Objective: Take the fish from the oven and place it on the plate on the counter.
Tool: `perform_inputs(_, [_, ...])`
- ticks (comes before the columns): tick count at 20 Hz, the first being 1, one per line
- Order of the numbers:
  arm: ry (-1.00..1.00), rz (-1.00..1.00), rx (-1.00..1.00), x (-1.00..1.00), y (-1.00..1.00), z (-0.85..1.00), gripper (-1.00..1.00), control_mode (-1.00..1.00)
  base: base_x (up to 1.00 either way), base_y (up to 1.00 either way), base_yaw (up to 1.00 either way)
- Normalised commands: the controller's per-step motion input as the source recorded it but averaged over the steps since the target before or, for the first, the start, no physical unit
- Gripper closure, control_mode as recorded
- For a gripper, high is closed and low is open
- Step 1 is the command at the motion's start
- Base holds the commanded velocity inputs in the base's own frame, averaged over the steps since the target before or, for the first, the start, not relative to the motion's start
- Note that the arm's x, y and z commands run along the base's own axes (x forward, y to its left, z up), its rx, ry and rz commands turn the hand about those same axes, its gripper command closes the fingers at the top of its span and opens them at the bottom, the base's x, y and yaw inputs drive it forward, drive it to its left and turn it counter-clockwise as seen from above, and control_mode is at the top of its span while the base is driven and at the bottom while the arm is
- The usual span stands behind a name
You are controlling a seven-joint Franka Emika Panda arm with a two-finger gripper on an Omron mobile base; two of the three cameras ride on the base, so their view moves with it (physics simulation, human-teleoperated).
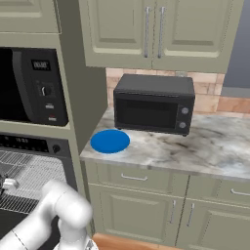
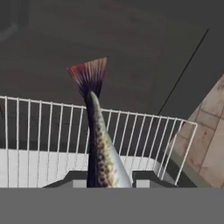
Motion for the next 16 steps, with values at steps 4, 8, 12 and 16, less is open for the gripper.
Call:
perform_inputs(4, [-0.06,0.02,0.0,-0.47,-0.37,1.0,1.0,-1.0,0.0,0.0,0.0])
perform_inputs(8, [-0.02,0.03,0.0,-0.31,-0.36,1.0,1.0,-1.0,0.0,0.0,0.0])
perform_inputs(12, [-0.05,0.01,0.0,-0.29,-0.37,1.0,1.0,-1.0,0.0,0.0,0.0])
perform_inputs(16, [-0.07,0.0,0.02,-0.28,-0.46,1.0,1.0,-1.0,0.0,0.0,0.0])
